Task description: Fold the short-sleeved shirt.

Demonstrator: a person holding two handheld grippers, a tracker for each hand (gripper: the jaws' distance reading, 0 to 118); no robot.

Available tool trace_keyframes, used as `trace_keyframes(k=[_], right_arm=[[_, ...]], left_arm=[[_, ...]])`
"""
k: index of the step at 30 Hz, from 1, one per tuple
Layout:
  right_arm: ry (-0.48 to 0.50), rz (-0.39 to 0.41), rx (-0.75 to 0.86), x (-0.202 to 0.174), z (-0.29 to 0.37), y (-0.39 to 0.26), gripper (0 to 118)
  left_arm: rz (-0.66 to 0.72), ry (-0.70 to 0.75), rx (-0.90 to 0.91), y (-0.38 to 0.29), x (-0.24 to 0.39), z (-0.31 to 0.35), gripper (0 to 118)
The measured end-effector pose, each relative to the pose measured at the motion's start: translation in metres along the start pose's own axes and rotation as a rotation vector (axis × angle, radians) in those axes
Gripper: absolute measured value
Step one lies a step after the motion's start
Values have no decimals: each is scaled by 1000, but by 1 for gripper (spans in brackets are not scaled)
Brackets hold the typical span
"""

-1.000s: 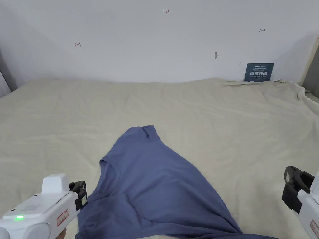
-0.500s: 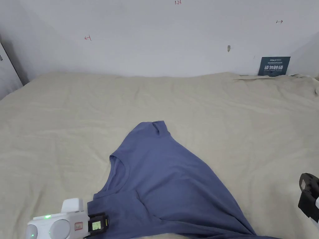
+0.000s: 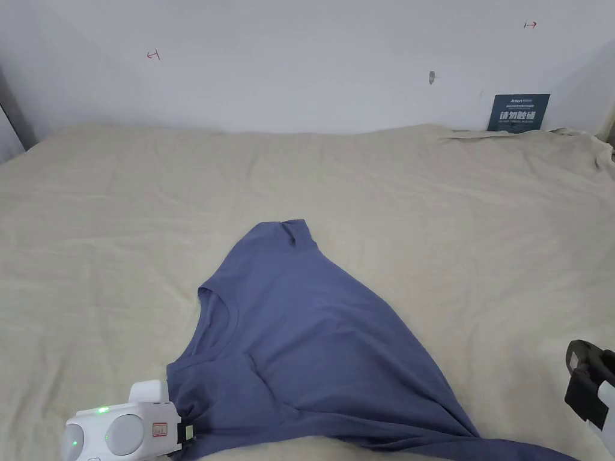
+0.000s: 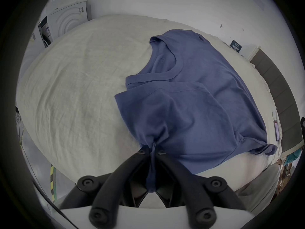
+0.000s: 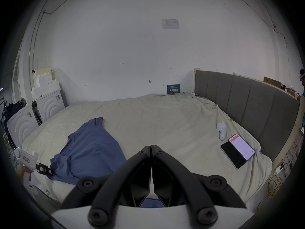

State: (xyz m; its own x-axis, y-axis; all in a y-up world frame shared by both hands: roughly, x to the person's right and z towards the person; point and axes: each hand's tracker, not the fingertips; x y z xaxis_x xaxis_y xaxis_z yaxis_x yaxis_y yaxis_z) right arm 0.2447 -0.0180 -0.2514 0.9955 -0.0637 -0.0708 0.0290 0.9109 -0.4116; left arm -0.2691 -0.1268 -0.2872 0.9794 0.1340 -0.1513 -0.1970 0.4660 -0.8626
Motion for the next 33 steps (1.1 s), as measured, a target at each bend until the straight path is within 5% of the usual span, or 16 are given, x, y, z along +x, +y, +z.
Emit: trace_keyframes(k=[7,9,10,11,12,27,30,33], right_arm=[[-21,-76,-222,22,-22,-25,4],[-32,-122,-279,29,-31,-33,34],[-32,-153,-317,34,-37,-38,69],[-32,-189,-354,38,-42,-44,90],[-34,-225,-369,42,-45,-49,100],[-55,-632,-596,66,-72,-107,99],[-48,-664,-584,66,-74,-106,80],[-43,-622,-599,62,-81,-105,46]], left_arm=[[14,-72,123,9,-1,39,1],[4,-85,141,13,2,48,1],[-9,-84,153,14,5,52,1],[-24,-84,162,15,7,55,1],[-32,-85,167,16,8,57,1],[-56,-81,171,16,23,68,1],[-57,-81,167,17,23,68,1],[-56,-81,165,17,24,67,1]])
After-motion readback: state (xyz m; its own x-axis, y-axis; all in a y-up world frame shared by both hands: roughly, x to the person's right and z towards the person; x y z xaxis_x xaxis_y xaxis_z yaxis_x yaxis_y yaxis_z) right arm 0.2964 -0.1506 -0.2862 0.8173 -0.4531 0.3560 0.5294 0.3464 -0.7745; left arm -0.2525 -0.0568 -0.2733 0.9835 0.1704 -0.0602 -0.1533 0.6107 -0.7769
